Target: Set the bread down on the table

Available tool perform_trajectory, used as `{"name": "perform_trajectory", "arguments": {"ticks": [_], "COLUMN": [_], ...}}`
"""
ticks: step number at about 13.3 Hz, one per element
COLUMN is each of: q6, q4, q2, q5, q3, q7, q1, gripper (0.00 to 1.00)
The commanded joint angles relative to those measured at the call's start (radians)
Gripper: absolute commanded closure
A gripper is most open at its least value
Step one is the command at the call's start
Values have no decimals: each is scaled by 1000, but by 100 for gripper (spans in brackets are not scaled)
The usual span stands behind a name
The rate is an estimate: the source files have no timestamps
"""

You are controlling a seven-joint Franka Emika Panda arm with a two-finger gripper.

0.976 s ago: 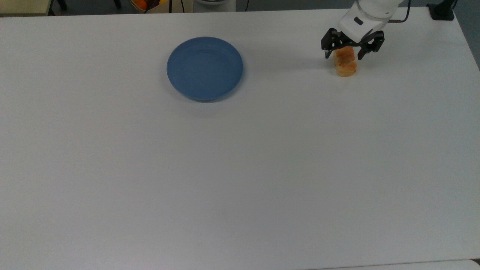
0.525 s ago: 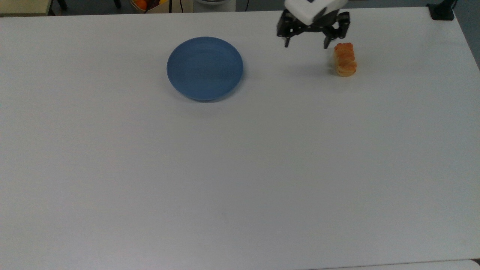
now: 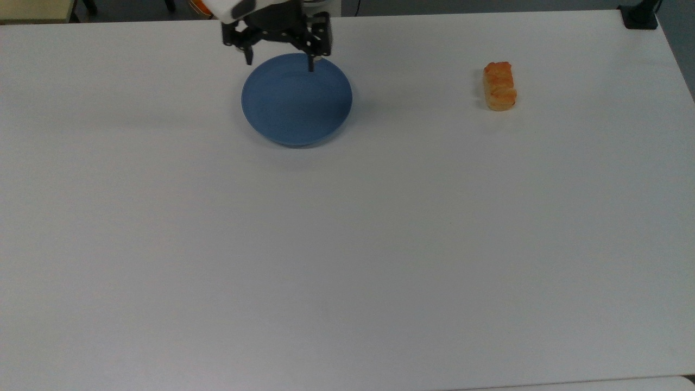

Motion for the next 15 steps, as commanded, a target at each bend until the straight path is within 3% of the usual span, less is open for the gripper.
{"name": "perform_trajectory", "arguments": {"ticks": [1,2,15], "q6": [-9,2,43], "q4": [-25,-29,-30], "q2": [-33,-29,-53], "q5": [23,23,61], "q3": [-82,-108,-174], "q7": [-102,-123,-145], "q1": [-15,-24,-35], "gripper": [0,0,0]}}
